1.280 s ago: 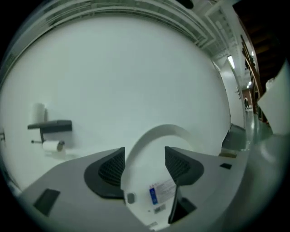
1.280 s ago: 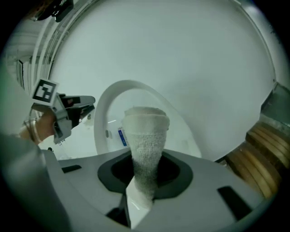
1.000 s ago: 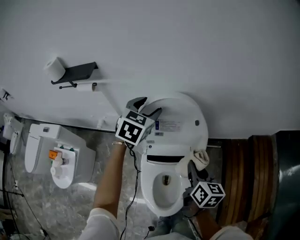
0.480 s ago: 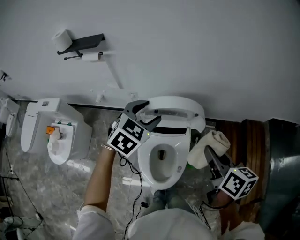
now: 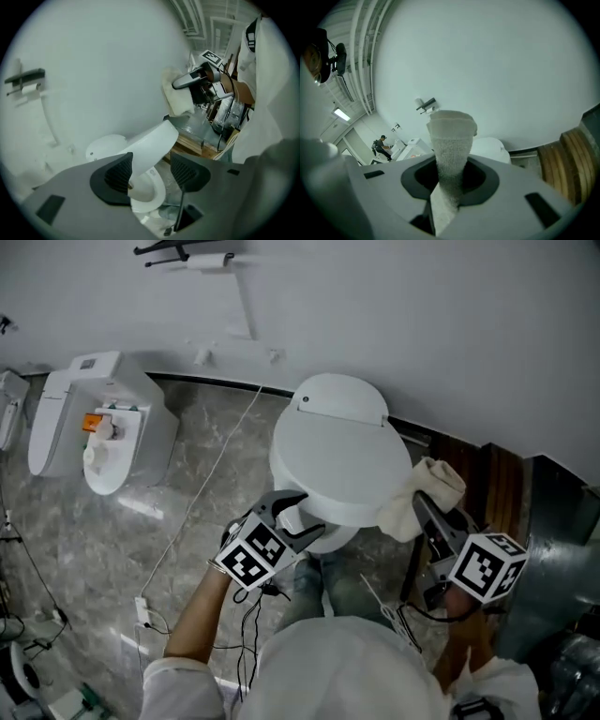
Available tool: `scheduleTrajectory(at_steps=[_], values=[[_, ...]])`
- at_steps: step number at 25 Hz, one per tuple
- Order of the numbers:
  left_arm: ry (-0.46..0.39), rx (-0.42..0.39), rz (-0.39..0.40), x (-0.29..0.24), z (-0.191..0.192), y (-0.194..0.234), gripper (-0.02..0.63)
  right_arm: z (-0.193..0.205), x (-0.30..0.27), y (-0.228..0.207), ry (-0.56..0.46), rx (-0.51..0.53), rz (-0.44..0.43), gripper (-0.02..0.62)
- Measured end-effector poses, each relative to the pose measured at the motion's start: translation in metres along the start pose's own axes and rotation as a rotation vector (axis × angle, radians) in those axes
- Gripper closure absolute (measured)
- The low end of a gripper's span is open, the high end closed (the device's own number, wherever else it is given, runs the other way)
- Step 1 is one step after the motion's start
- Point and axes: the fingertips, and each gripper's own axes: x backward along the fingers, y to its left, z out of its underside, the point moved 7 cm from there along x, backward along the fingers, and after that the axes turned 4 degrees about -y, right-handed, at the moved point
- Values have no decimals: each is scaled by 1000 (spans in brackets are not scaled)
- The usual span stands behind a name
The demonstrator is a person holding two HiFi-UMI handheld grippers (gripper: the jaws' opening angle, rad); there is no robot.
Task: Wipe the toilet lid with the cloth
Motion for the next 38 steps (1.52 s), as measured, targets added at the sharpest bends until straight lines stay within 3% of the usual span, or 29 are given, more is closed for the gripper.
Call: scheduleTrajectory(at_steps=[6, 10, 15, 21, 26, 38], values=[[19, 256, -16, -5, 76, -27, 334, 54, -39, -3, 116, 106, 57, 508], [-3, 410, -48, -15, 122, -38, 346, 110, -57, -12, 220, 78, 68, 508], [54, 545, -122, -40, 190, -45, 394, 169, -76, -33, 306, 62, 98, 508], [85, 595, -188, -81, 289, -62, 399, 258, -122, -58, 332, 68, 130, 508], [124, 533, -166, -118, 350, -53, 399, 316, -157, -75, 343, 14, 137, 508], [195, 508, -167, -146, 396, -40, 400, 344, -184, -111, 329, -18, 172, 508]])
